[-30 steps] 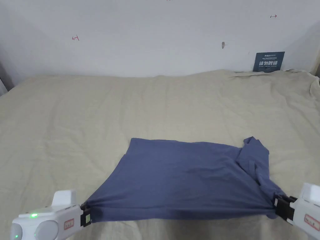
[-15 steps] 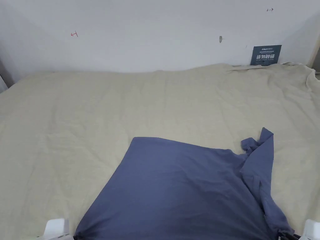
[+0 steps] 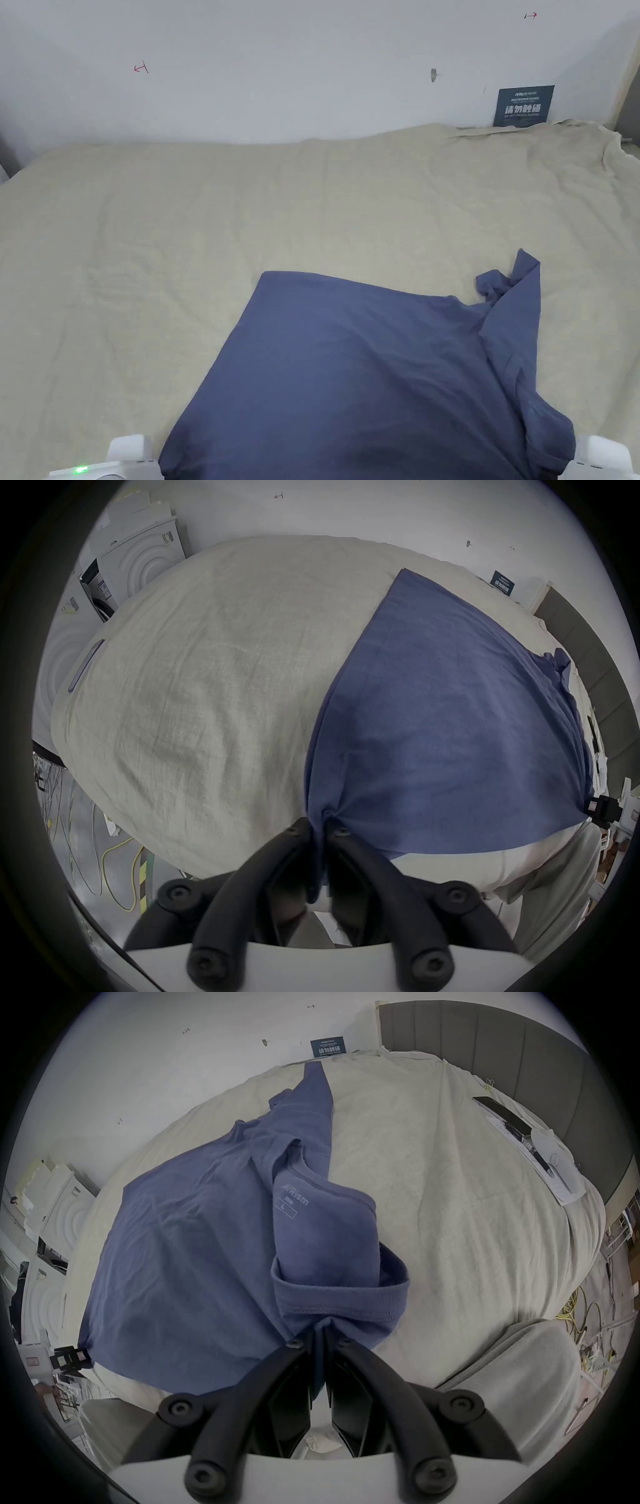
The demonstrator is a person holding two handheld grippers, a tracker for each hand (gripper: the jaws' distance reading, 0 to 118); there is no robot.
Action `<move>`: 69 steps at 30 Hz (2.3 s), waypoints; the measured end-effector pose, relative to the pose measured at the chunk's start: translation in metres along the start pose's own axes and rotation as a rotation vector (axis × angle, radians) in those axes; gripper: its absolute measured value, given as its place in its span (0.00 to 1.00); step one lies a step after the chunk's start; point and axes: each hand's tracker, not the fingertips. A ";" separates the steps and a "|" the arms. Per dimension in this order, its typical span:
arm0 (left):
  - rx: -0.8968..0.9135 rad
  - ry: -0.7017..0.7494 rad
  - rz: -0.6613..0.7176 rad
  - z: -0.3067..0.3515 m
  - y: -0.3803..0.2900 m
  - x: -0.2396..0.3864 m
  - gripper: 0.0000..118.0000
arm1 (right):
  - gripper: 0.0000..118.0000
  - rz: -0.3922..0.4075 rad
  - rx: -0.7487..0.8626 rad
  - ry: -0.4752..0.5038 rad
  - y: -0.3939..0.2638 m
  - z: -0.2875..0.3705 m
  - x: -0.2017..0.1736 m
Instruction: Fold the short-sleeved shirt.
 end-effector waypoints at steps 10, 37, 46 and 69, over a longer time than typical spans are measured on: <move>0.228 -0.094 -0.030 0.062 0.046 0.024 1.00 | 0.77 0.059 0.311 0.025 0.045 0.070 -0.017; 0.751 -0.246 -0.092 0.124 0.109 0.115 0.00 | 0.00 0.218 0.818 0.002 0.094 0.149 -0.053; 0.677 -0.238 -0.131 0.092 0.152 0.119 0.00 | 0.00 0.218 0.808 -0.016 0.113 0.134 -0.049; 0.086 -0.122 -0.218 -0.165 0.366 0.159 0.81 | 0.00 0.164 0.641 -0.117 0.173 0.033 -0.029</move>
